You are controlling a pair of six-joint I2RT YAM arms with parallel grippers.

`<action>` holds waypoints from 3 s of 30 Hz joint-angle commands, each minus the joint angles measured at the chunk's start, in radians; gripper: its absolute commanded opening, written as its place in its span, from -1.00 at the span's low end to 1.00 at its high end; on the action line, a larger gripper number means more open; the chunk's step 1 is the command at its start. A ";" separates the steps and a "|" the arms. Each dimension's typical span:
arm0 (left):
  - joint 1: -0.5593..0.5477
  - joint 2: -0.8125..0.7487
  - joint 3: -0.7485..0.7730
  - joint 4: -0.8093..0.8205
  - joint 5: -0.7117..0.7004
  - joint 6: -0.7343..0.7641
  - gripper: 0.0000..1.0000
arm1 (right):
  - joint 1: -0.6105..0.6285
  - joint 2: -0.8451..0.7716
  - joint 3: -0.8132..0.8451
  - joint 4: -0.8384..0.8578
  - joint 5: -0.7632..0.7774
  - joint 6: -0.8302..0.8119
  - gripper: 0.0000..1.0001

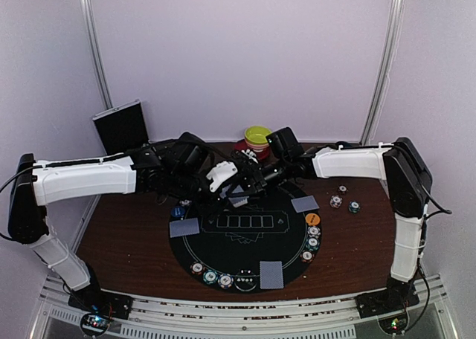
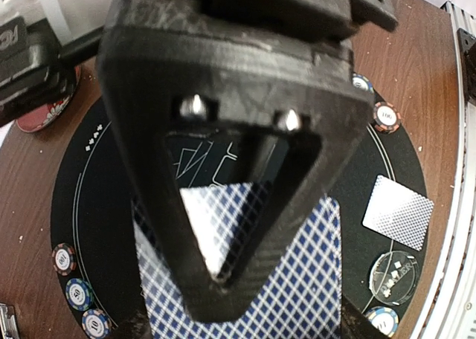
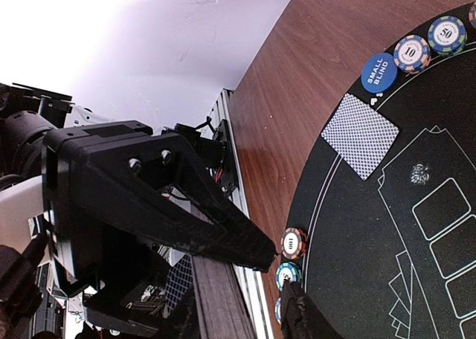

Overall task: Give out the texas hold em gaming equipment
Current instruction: Pick up the poker card from the face-down deck piles, then distribute the poker card in the big blind area.

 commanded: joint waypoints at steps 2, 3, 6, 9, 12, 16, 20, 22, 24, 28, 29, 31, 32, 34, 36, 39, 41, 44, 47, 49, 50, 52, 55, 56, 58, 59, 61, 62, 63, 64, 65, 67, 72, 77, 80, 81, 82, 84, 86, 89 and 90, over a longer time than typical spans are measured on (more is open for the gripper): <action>-0.011 -0.011 -0.003 0.066 0.005 0.009 0.24 | -0.037 0.001 -0.001 -0.051 0.059 -0.040 -0.33; -0.011 -0.010 -0.003 0.066 0.004 0.009 0.24 | -0.038 -0.001 -0.001 -0.053 0.059 -0.042 -0.34; -0.011 -0.011 -0.004 0.066 0.003 0.009 0.25 | -0.039 -0.004 0.004 -0.059 0.053 -0.046 -0.39; -0.011 -0.012 -0.008 0.065 -0.004 0.009 0.25 | -0.044 -0.016 0.011 -0.076 0.051 -0.057 -0.41; -0.011 -0.014 -0.012 0.066 -0.007 0.009 0.25 | -0.055 -0.032 0.015 -0.082 0.044 -0.059 -0.42; -0.011 -0.016 -0.014 0.065 -0.006 0.009 0.25 | -0.070 -0.054 0.011 -0.084 0.038 -0.062 -0.43; -0.013 -0.017 -0.015 0.065 -0.007 0.008 0.25 | -0.073 -0.072 0.000 -0.082 0.028 -0.067 -0.43; -0.012 -0.017 -0.016 0.065 -0.006 0.008 0.24 | -0.073 -0.077 -0.002 -0.079 0.024 -0.066 -0.45; -0.013 -0.018 -0.017 0.064 -0.007 0.008 0.25 | -0.073 -0.081 -0.004 -0.075 0.014 -0.064 -0.57; -0.012 -0.020 -0.020 0.065 -0.008 0.008 0.25 | -0.078 -0.092 -0.007 -0.071 0.002 -0.062 -0.79; -0.012 -0.021 -0.021 0.064 -0.010 0.008 0.25 | -0.082 -0.093 -0.008 -0.068 0.001 -0.062 -0.85; -0.012 -0.021 -0.022 0.065 -0.009 0.009 0.25 | -0.088 -0.098 -0.014 -0.065 -0.001 -0.060 -0.94; -0.012 -0.020 -0.022 0.065 -0.009 0.008 0.25 | -0.092 -0.101 -0.018 -0.060 -0.001 -0.056 -1.00; -0.013 -0.020 -0.022 0.065 -0.010 0.009 0.25 | -0.097 -0.103 -0.025 -0.046 -0.011 -0.044 -1.00; -0.012 -0.019 -0.023 0.065 -0.009 0.010 0.25 | -0.103 -0.110 -0.031 -0.038 -0.020 -0.037 -1.00; -0.012 -0.019 -0.025 0.065 -0.009 0.010 0.25 | -0.122 -0.120 -0.038 -0.034 -0.028 -0.036 -1.00; -0.013 -0.022 -0.026 0.065 -0.010 0.010 0.25 | -0.140 -0.130 -0.045 -0.032 -0.031 -0.036 -1.00; -0.013 -0.022 -0.027 0.065 -0.010 0.008 0.25 | -0.173 -0.144 -0.058 -0.038 -0.043 -0.041 -1.00; -0.012 -0.021 -0.027 0.065 -0.007 0.008 0.25 | -0.210 -0.154 -0.054 -0.118 -0.045 -0.104 -1.00; -0.012 -0.022 -0.027 0.064 -0.005 0.007 0.25 | -0.238 -0.149 -0.029 -0.239 -0.037 -0.205 -1.00; -0.014 -0.022 -0.027 0.065 -0.004 0.006 0.25 | -0.253 -0.143 -0.009 -0.322 -0.025 -0.277 -1.00; -0.014 -0.022 -0.029 0.065 -0.003 0.003 0.25 | -0.283 -0.123 0.047 -0.510 0.014 -0.442 -1.00; -0.015 -0.025 -0.030 0.065 -0.001 0.002 0.25 | -0.334 -0.076 0.124 -0.759 0.056 -0.691 -1.00; -0.015 -0.028 -0.030 0.064 -0.002 0.001 0.25 | -0.353 -0.060 0.137 -0.830 0.061 -0.754 -1.00; -0.016 -0.032 -0.030 0.065 -0.002 0.000 0.25 | -0.388 -0.029 0.153 -0.927 0.073 -0.838 -1.00; -0.017 -0.034 -0.031 0.064 -0.002 -0.001 0.25 | -0.406 -0.016 0.156 -0.959 0.083 -0.864 -1.00; -0.019 -0.037 -0.033 0.064 -0.004 -0.001 0.25 | -0.444 -0.002 0.146 -0.972 0.102 -0.880 -1.00; -0.020 -0.037 -0.034 0.065 -0.005 -0.002 0.25 | -0.460 0.003 0.143 -0.969 0.117 -0.881 -1.00; -0.020 -0.039 -0.036 0.065 -0.006 -0.003 0.25 | -0.478 0.005 0.136 -0.956 0.130 -0.876 -1.00; -0.021 -0.040 -0.039 0.065 -0.006 -0.004 0.24 | -0.499 0.005 0.125 -0.934 0.143 -0.862 -1.00; -0.023 -0.042 -0.041 0.065 -0.007 -0.005 0.25 | -0.512 0.003 0.113 -0.909 0.158 -0.849 -1.00; -0.025 -0.042 -0.044 0.066 -0.007 -0.007 0.25 | -0.536 -0.002 0.088 -0.856 0.184 -0.815 -1.00; -0.028 -0.044 -0.050 0.069 -0.009 -0.014 0.25 | -0.566 -0.004 0.043 -0.741 0.215 -0.739 -1.00; -0.029 -0.047 -0.057 0.073 -0.013 -0.016 0.25 | -0.567 0.036 0.030 -0.663 0.231 -0.680 -1.00; -0.029 -0.046 -0.059 0.076 -0.010 -0.018 0.25 | -0.569 0.049 0.032 -0.600 0.233 -0.630 -1.00; -0.029 -0.044 -0.060 0.076 -0.009 -0.018 0.25 | -0.569 0.052 0.034 -0.588 0.235 -0.619 -1.00; -0.029 -0.044 -0.060 0.076 -0.009 -0.018 0.25 | -0.569 0.057 0.037 -0.582 0.238 -0.612 -1.00; -0.029 -0.042 -0.060 0.075 -0.010 -0.018 0.25 | -0.569 0.068 0.044 -0.582 0.243 -0.610 -1.00; -0.029 -0.042 -0.060 0.076 -0.010 -0.018 0.25 | -0.569 0.077 0.045 -0.582 0.248 -0.612 -1.00; -0.029 -0.040 -0.060 0.079 -0.010 -0.018 0.25 | -0.569 0.093 0.045 -0.579 0.255 -0.612 -1.00; -0.029 -0.039 -0.060 0.079 -0.011 -0.018 0.25 | -0.569 0.100 0.046 -0.579 0.256 -0.610 -1.00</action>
